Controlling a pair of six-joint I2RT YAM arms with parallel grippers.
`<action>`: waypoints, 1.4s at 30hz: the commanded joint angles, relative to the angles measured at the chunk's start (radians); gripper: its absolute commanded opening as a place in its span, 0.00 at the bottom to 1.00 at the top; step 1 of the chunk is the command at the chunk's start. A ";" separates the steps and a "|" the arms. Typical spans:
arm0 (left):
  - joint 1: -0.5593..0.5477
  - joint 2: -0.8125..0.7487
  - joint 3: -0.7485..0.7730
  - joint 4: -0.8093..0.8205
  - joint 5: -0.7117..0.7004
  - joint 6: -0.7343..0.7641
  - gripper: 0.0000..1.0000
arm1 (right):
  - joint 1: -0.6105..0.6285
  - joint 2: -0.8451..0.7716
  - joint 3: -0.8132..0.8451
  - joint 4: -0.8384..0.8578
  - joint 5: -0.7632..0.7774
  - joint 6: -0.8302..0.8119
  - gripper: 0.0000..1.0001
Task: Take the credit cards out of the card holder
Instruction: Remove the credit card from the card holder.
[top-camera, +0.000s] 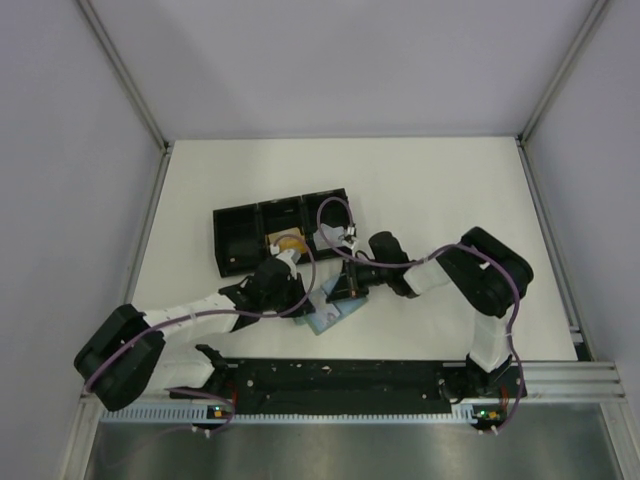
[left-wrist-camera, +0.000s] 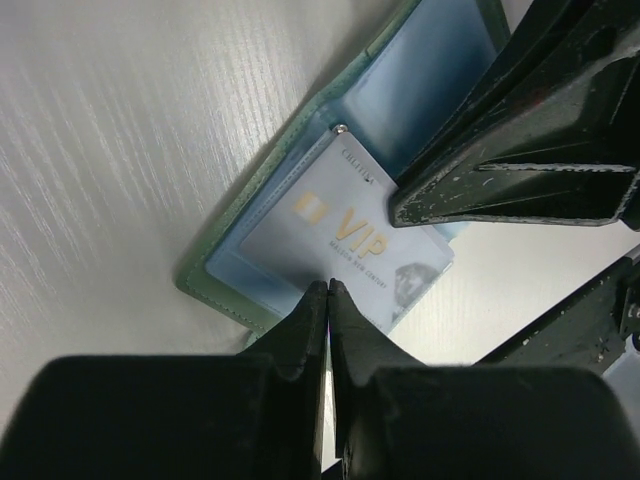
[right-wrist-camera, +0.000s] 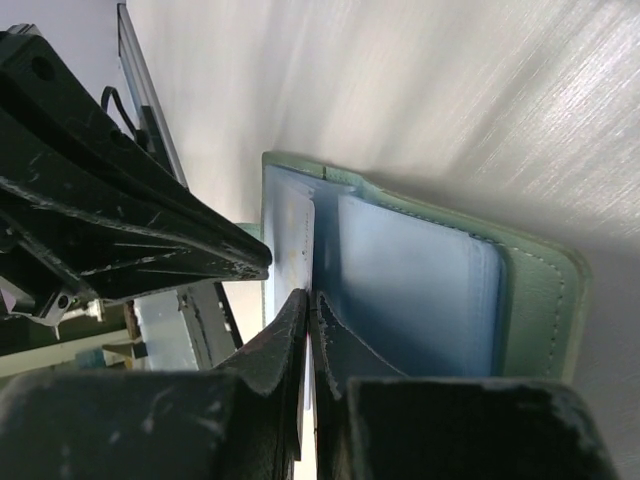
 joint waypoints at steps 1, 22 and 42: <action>-0.005 0.027 0.031 0.049 0.002 0.026 0.05 | 0.018 -0.028 -0.002 0.036 0.013 -0.008 0.00; -0.046 0.104 0.086 -0.231 -0.044 0.127 0.00 | 0.016 -0.096 -0.011 -0.075 0.098 -0.057 0.00; -0.180 0.055 0.073 -0.283 -0.043 0.193 0.00 | -0.026 -0.166 -0.073 -0.132 0.099 -0.080 0.00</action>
